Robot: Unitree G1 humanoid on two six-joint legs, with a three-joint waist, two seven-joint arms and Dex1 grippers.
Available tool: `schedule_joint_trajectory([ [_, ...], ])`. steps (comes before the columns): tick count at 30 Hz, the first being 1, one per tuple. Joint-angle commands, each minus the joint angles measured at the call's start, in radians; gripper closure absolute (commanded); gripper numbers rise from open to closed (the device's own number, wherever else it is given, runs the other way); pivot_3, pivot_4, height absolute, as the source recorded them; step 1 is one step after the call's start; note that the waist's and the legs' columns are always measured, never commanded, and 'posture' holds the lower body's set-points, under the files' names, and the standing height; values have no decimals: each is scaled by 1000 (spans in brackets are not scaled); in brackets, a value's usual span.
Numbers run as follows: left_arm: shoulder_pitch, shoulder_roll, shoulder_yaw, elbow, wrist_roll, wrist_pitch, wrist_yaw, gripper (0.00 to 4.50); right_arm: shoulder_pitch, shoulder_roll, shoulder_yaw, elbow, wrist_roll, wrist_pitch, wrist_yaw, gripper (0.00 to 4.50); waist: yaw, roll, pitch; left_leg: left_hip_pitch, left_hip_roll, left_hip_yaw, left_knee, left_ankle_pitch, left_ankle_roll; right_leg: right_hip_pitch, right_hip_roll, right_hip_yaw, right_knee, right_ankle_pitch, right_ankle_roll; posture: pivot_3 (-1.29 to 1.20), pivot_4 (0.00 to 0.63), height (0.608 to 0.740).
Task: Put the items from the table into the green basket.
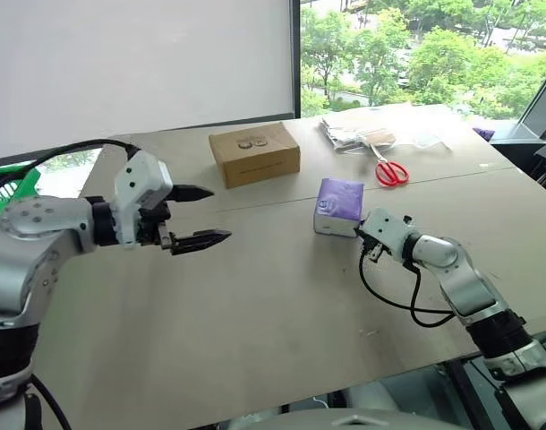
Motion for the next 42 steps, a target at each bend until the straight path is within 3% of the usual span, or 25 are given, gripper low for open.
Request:
schedule_joint_trajectory([
  [1, -13, 9, 27, -28, -9, 2, 11, 0, -25, 8, -19, -22, -1, -32, -1, 4473, 0, 0, 0, 0, 0, 0, 0, 0, 0, 0, 0, 0, 0, 0, 0, 75, 0, 740],
  [8, -15, 5, 20, -32, -7, 3, 18, 0, -29, 23, -47, -54, 25, -74, 3, 4473, -1, 1, 0, 0, 0, 0, -1, 0, 0, 0, 0, 0, 0, 0, 0, 66, 0, 740],
  [11, -13, 7, 15, -34, -7, 1, 15, 0, -41, 4, -47, -86, -15, -84, -19, 3569, -1, 1, 0, 0, 0, 0, -1, 0, 0, 0, 0, 0, 0, 0, 0, 66, 0, 740],
  [15, -16, 4, 10, -38, -15, 8, 12, 0, -71, 24, -52, -126, -14, -50, -33, 1813, -4, 1, 1, 0, 0, 0, -1, 0, 0, 0, 0, 0, 0, 0, 0, 62, 0, 740],
  [20, -20, -3, 7, -40, -20, 10, 14, 0, -121, 59, -8, -106, -11, -34, 14, 1813, -3, 1, 1, 1, 0, 0, -2, 0, 0, 0, 0, 0, 0, 0, 0, 59, 0, 740],
  [29, 40, 10, 19, -71, -4, 12, 15, 0, -227, 97, 68, 168, -109, 80, 8, 1813, 0, 2, 1, 1, 0, 0, -2, 0, 0, 0, 0, 0, -1, 0, 0, 94, 0, 740],
  [32, 60, 13, 34, -82, -8, 13, 17, 0, -228, 90, 87, 174, -126, 67, 22, 2587, 3, 2, 1, 1, 0, 0, -2, 0, 0, 0, 0, 0, -1, 0, 0, 110, 0, 740],
  [36, 75, 17, 43, -85, -7, 11, 16, 0, -220, 88, 112, 161, -146, 41, 38, 4408, 11, 2, 1, 1, 0, 0, -2, 0, 0, 0, 0, 0, -1, 0, 0, 114, 0, 740],
  [42, 70, 12, 37, -81, -5, 7, 21, 0, -223, 93, 116, 168, -182, 2, 13, 4408, 15, 1, 1, 1, 0, 0, -2, 0, 0, 0, 0, 0, 0, 0, 0, 108, 0, 740],
])
